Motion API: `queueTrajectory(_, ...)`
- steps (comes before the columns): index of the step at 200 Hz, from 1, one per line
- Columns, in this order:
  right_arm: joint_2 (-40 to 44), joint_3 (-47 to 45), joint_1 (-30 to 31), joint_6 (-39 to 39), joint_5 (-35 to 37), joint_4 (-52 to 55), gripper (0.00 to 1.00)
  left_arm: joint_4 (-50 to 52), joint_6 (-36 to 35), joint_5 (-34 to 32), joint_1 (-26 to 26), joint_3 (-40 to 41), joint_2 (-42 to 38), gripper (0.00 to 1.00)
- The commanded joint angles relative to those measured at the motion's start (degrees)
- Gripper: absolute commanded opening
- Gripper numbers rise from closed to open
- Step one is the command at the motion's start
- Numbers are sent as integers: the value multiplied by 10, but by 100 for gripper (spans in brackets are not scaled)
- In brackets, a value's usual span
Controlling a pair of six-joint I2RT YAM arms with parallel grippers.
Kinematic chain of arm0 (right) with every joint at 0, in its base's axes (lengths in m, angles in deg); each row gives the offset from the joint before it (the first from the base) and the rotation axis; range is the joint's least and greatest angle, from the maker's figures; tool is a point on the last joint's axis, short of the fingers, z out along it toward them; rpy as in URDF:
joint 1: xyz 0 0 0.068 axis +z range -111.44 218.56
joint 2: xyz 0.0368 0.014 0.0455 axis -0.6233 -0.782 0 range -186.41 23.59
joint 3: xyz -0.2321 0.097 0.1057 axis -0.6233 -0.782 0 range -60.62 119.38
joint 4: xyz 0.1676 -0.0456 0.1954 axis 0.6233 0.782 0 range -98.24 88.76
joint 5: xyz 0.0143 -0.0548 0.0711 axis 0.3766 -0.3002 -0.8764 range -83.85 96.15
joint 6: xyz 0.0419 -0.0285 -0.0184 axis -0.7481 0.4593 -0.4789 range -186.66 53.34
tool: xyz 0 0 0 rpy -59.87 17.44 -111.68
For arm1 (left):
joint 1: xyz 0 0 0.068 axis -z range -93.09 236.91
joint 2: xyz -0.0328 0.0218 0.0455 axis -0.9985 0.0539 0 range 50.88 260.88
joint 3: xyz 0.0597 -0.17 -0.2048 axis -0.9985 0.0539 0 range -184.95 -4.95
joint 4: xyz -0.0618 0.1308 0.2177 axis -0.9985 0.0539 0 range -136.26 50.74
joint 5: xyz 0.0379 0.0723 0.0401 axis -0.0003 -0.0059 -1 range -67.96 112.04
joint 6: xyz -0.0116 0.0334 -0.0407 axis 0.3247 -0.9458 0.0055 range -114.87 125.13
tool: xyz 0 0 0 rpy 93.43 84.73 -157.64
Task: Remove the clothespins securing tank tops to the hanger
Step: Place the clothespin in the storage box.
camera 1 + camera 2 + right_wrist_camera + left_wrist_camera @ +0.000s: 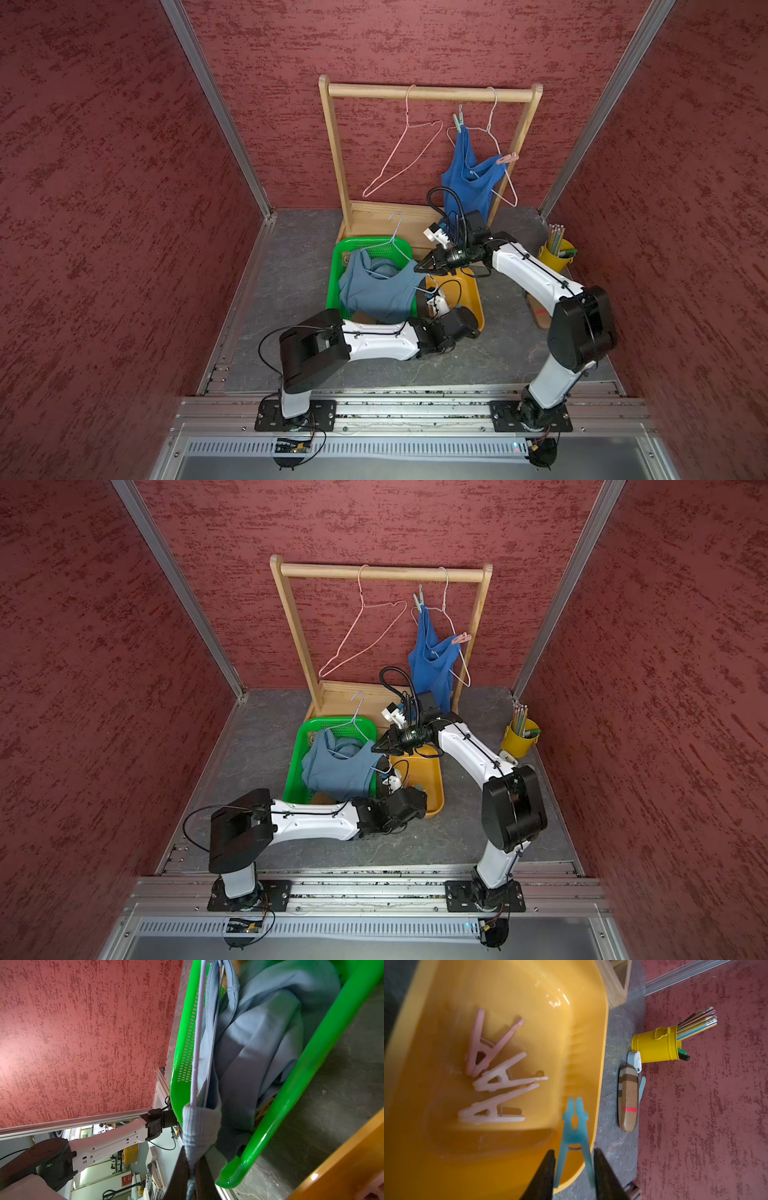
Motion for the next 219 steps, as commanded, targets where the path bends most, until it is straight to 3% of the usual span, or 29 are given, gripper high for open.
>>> queueTrajectory(1,18,4,-2,15,-17,-21,0,33,-39,32,-8,-36,11,53)
queueTrajectory(24,13,29,-2,32,-13,13,0,138,-72,19,3,-107,1,72)
queueTrajectory(37,16,39,-2,35,-13,23,0,197,-85,4,13,-138,-11,77)
queueTrajectory(77,43,35,-2,56,-3,64,0,359,-74,-41,57,-192,-92,77)
queueTrajectory(112,75,51,-2,87,21,124,0,510,21,-54,138,-200,-181,77)
queueTrajectory(155,131,41,2,93,72,176,0,754,196,-151,231,-181,-300,77)
queueTrajectory(191,182,14,12,76,94,187,0,870,267,-198,216,-118,-431,77)
queueTrajectory(219,202,9,43,49,94,182,0,907,226,-223,123,-83,-537,77)
